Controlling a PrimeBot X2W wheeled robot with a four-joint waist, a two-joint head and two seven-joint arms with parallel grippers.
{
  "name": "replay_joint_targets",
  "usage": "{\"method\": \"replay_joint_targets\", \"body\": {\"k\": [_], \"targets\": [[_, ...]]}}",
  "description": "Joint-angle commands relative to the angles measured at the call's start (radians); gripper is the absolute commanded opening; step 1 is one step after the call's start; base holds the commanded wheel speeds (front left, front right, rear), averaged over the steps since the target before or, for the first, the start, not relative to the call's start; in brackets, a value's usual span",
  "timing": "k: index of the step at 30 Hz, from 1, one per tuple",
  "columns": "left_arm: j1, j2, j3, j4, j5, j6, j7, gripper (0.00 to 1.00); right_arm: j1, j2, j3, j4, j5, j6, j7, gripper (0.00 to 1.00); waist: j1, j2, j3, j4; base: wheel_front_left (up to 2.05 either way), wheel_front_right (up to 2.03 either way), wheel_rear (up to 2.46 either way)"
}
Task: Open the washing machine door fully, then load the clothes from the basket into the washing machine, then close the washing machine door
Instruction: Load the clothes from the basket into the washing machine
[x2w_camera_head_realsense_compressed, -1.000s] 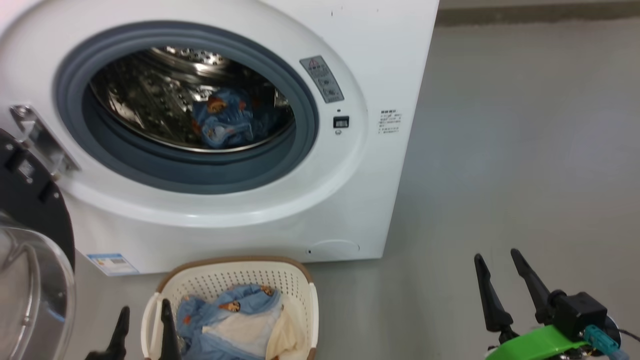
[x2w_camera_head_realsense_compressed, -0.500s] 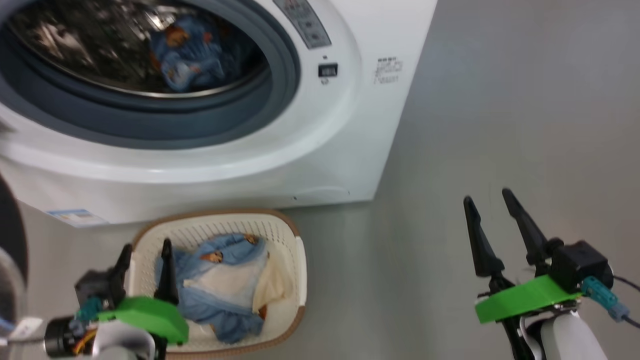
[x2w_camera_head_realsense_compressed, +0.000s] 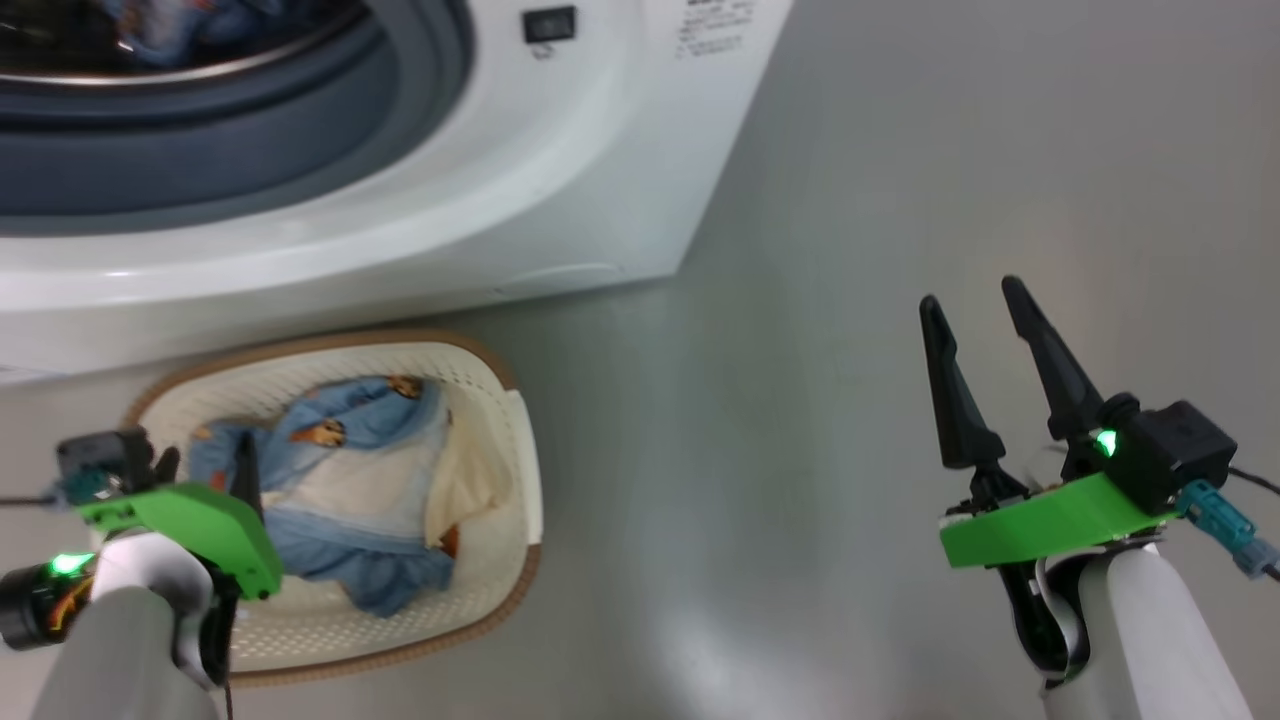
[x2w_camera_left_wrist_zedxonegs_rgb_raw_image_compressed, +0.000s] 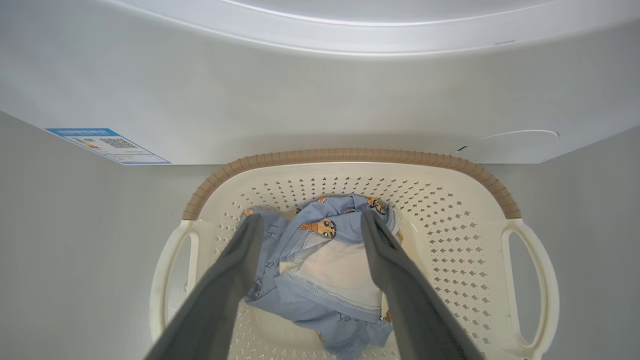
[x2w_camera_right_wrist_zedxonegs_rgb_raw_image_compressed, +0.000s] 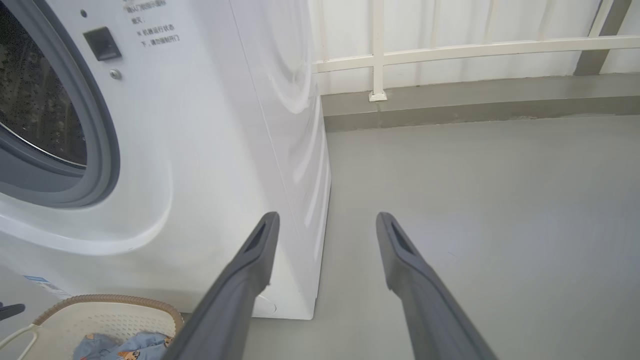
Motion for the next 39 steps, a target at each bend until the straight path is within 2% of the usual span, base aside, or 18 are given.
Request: {"method": "replay_joint_targets", "body": {"k": [1,11,17,28,39], "targets": [[-0.031,0.041,0.04,0.025,-0.015,-0.011,0.02,1.0,-0.012,0.002,0.03,-0.029,0.01,0.002,-0.005,1.0,0.0,-0.0001,0.094,-0.076,0.0,0.0,0.0],[-0.192,0.099,0.073,0.281,-0.081,-0.07,0.084,1.0,-0.061,0.002,0.05,-0.05,0.04,0.002,-0.005,1.0,0.0,-0.0001,0.237,-0.146,0.0,0.0,0.0],[-0.264,0.126,0.095,0.386,-0.118,-0.089,0.087,1.0,-0.078,0.002,0.059,-0.061,0.051,0.002,-0.005,1.0,0.0,-0.0001,0.303,-0.171,0.0,0.0,0.0],[-0.365,0.137,0.101,0.491,-0.151,-0.105,0.082,1.0,-0.094,0.002,0.052,-0.076,0.037,0.002,-0.005,1.0,0.0,-0.0001,0.378,-0.173,0.0,0.0,0.0],[-0.426,0.151,0.095,0.533,-0.167,-0.111,0.072,1.0,-0.106,0.002,0.049,-0.094,0.023,0.002,-0.005,1.0,0.0,-0.0001,0.44,-0.168,0.0,0.0,0.0]]}}
